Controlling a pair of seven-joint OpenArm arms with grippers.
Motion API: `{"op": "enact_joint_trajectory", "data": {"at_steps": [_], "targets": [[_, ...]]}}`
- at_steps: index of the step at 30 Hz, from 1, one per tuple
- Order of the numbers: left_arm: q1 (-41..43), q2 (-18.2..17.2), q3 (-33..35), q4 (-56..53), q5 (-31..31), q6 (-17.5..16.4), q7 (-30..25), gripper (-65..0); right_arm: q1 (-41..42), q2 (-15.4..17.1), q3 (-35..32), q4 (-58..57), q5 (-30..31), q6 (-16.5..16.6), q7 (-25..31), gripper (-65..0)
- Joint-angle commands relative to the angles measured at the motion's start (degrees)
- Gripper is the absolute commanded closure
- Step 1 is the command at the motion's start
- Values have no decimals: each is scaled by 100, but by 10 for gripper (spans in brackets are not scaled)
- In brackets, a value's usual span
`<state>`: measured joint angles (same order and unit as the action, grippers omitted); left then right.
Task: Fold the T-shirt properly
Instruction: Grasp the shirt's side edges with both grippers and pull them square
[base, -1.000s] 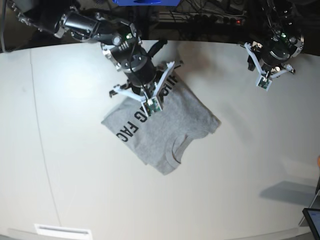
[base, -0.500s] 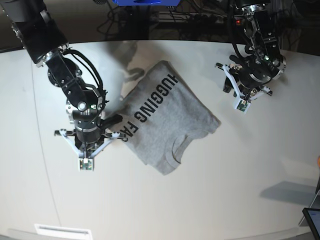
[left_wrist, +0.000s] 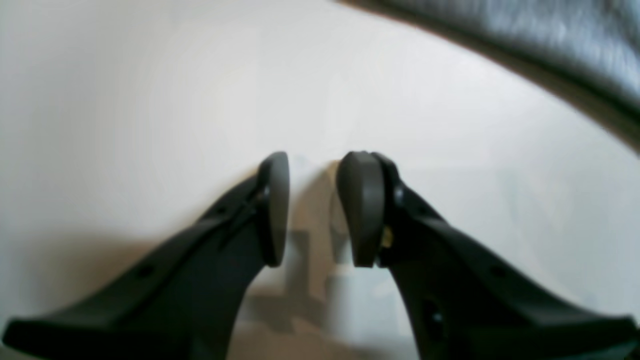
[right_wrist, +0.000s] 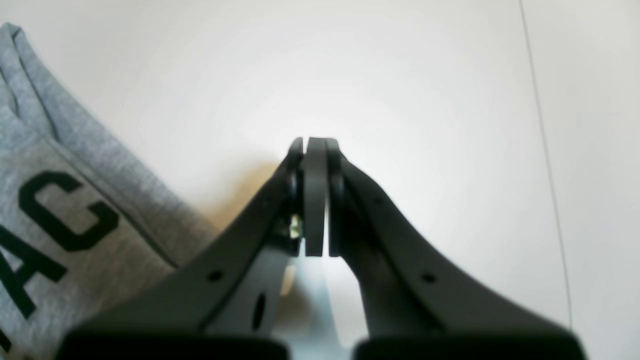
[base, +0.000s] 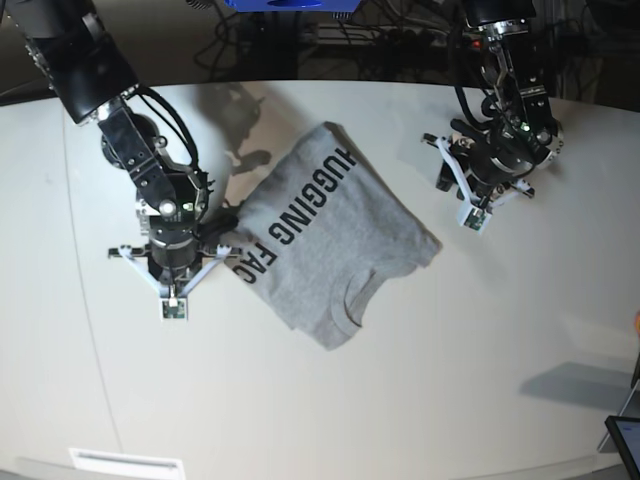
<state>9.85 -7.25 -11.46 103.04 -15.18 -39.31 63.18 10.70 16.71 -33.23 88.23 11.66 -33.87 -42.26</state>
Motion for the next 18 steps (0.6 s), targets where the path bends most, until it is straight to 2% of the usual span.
{"op": "enact_joint_trajectory", "data": {"at_steps": [1,7,11,18], "targets": [[-57,-45,-10,82,-42,-21,-98,-200,121,-67,31,96,-98,7,116,-1],[-286,-36,-1,74,-42,-12,-80,-200,130,-225,31,-115,-98,24,134,-1],[-470,-36,-10,-331,-42,-12,-89,-200,130,-330,31,-405,-107,288,160,-1],[-681,-36,-10,-682,-42,-12,-107,-200,-81,-374,31,-405,-116,297,292,-1]]}}
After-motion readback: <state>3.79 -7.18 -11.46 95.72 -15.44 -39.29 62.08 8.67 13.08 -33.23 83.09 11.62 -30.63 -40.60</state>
